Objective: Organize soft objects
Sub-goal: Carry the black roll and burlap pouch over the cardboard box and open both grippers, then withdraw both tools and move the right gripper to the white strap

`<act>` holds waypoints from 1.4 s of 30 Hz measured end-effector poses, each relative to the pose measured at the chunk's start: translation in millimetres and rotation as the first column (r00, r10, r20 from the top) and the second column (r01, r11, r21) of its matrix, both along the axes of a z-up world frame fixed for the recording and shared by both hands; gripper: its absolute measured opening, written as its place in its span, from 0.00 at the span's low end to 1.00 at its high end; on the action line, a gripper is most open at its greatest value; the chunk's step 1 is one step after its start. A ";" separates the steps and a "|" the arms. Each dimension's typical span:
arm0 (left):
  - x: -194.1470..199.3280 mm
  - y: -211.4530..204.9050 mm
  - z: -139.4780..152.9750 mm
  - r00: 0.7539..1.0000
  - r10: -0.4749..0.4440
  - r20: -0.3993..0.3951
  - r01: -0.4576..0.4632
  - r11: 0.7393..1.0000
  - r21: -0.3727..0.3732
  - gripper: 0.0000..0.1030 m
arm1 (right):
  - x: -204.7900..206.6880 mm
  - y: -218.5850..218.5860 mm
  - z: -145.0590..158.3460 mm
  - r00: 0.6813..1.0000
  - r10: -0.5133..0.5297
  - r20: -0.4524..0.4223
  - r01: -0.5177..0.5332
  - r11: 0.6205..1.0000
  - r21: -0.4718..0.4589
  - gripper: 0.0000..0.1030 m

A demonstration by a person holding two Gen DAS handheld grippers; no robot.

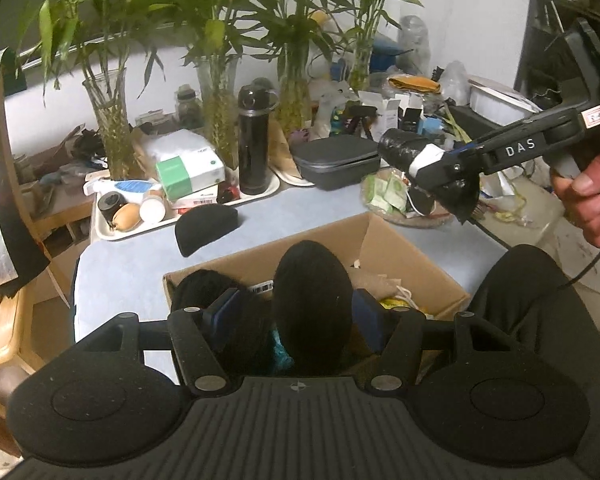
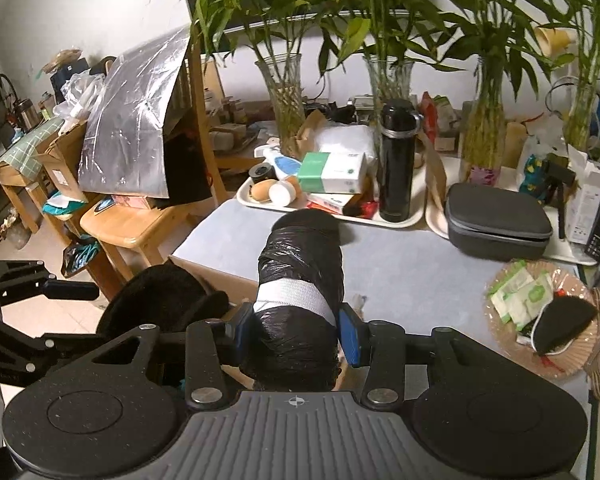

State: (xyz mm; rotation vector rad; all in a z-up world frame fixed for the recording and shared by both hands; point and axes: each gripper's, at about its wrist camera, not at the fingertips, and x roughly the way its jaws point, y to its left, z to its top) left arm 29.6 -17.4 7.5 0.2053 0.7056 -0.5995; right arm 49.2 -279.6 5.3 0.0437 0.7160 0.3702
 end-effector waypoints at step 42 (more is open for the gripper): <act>55.5 43.8 -21.9 0.989 0.143 -0.047 -0.146 0.987 -0.068 0.58 | 72.0 7.8 -49.3 0.994 -0.059 -0.089 0.052 0.995 -0.083 1.00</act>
